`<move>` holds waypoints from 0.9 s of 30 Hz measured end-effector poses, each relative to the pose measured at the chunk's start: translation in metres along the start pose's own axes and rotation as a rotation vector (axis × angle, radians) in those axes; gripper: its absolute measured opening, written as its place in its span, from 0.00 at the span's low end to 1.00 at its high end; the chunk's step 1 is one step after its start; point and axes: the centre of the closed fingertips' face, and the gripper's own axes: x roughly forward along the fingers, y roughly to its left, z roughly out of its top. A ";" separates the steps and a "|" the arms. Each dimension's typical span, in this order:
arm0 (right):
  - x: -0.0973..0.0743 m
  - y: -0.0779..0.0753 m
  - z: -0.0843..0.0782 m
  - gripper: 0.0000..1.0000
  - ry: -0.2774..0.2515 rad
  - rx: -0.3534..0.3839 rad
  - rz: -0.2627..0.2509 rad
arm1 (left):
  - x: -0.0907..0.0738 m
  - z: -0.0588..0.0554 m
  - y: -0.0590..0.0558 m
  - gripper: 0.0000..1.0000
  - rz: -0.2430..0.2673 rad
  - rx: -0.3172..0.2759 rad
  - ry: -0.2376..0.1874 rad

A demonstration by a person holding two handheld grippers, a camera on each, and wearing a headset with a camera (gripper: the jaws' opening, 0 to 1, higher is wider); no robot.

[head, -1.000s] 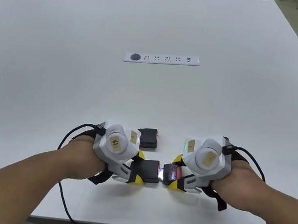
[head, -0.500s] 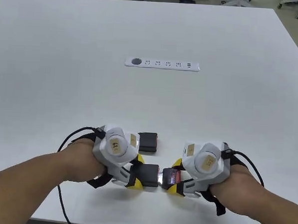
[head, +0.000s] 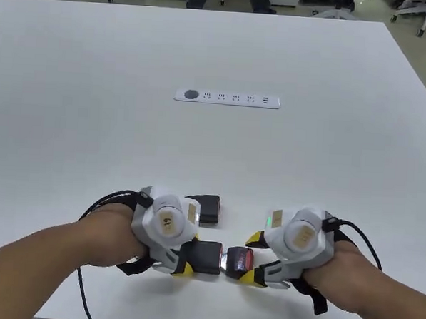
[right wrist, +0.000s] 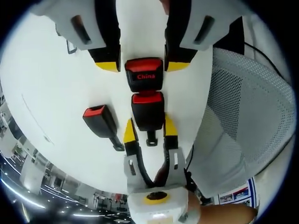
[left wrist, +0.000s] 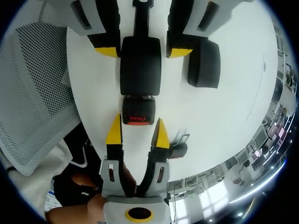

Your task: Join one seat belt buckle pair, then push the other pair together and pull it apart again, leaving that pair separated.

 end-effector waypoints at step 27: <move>-0.059 -0.104 -0.062 0.38 0.101 0.036 -0.164 | -0.015 0.007 0.099 0.47 0.097 -0.104 -0.091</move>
